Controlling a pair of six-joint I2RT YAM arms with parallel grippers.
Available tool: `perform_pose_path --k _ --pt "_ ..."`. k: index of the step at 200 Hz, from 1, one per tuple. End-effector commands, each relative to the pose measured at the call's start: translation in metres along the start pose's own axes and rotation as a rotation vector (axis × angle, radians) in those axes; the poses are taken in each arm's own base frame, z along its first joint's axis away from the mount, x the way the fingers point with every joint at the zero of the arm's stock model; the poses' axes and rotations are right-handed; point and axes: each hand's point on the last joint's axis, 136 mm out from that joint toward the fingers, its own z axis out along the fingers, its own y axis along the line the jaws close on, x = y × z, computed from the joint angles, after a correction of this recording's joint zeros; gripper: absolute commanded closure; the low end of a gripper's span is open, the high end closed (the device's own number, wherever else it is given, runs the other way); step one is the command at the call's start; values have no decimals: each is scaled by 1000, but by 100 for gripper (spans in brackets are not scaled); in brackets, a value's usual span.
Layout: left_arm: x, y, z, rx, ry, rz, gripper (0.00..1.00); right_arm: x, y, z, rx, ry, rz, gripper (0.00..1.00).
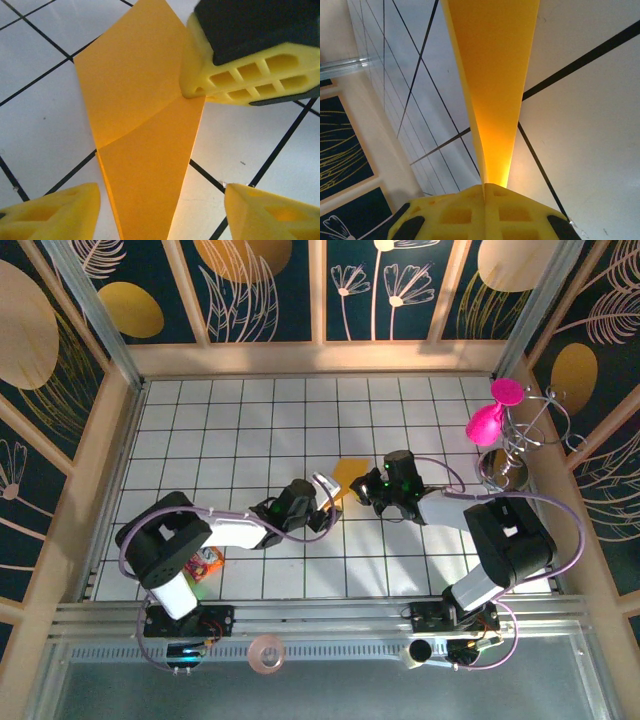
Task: Fold a paper plane with a square sheet of paper (pick it up from the middle)
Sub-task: Fold the wing for the fifth time at the center of the table.
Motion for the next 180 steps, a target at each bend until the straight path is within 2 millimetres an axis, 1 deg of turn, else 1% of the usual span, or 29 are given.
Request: perform_pose_path --k 1,12,37,56,80,105,162,174,180 --pt "-12 4 7 -39 -58 94 40 0 15 -4 -32 10 -1 100" --pt "-11 2 10 -29 -58 104 44 0 15 -4 -32 14 3 100" --pt "-5 -3 18 -1 -44 113 49 0 15 -3 -36 20 6 100" --pt "-1 -3 22 -1 -32 121 53 0 16 -3 -36 23 7 100" --pt "-2 -4 22 5 -35 123 58 1 15 -2 -33 29 10 100" --pt "-4 -6 22 14 -42 115 62 1 13 0 -29 35 15 100" --pt "4 -8 25 26 -21 97 74 4 12 0 -29 45 20 100" --pt "4 -9 26 31 -20 88 76 3 12 -1 -28 43 17 95" --pt "6 -9 26 35 -19 83 77 2 12 -2 -27 38 14 89"
